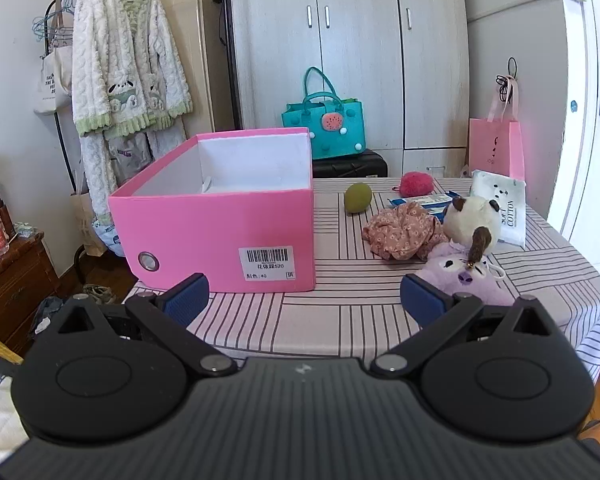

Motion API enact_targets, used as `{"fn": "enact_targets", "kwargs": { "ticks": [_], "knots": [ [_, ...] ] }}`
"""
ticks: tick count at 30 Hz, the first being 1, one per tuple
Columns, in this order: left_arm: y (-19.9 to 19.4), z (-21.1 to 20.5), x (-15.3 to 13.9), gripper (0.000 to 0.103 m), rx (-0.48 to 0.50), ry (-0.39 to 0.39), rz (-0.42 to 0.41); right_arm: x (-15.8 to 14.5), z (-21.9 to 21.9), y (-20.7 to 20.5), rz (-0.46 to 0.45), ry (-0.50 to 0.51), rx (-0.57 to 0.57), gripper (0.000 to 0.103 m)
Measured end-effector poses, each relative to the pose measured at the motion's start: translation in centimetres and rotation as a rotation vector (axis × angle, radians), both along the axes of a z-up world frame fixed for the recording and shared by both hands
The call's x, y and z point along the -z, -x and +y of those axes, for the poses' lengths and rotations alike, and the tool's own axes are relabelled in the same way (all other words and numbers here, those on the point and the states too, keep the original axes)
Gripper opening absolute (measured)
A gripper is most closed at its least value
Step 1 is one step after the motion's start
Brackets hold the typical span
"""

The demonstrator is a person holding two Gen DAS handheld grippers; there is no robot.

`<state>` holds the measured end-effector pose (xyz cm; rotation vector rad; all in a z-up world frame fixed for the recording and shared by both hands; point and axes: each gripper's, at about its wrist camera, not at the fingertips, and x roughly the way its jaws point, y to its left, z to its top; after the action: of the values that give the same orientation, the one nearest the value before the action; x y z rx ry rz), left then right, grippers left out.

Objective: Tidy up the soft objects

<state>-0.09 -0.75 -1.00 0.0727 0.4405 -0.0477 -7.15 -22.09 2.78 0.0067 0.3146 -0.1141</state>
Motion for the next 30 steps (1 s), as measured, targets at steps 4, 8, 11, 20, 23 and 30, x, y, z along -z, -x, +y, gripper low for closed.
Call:
{"fn": "enact_targets", "kwargs": {
  "ticks": [4,8,11,20,23,30],
  "knots": [
    [0.10,0.00,0.17,0.103,0.006,0.003,-0.008,0.20,0.00,-0.02,0.007,0.003,0.005,0.098],
    [0.02,-0.06,0.30,0.103,0.011,0.001,-0.001,0.16,-0.08,-0.03,0.013,0.001,0.007,0.098],
    [-0.04,0.02,0.21,0.103,0.013,0.004,0.009,0.12,-0.13,-0.07,0.014,0.002,0.007,0.099],
    [-0.26,0.14,0.60,0.103,0.011,-0.001,0.030,0.32,0.02,-0.12,0.016,0.014,0.005,0.099],
    [-0.20,0.16,0.69,0.103,0.011,-0.004,0.033,0.44,0.12,-0.13,0.018,0.020,0.004,0.099],
    [-0.22,0.17,0.68,0.103,0.011,-0.004,0.034,0.41,0.11,-0.10,0.017,0.024,0.006,0.099]
  ]
}}
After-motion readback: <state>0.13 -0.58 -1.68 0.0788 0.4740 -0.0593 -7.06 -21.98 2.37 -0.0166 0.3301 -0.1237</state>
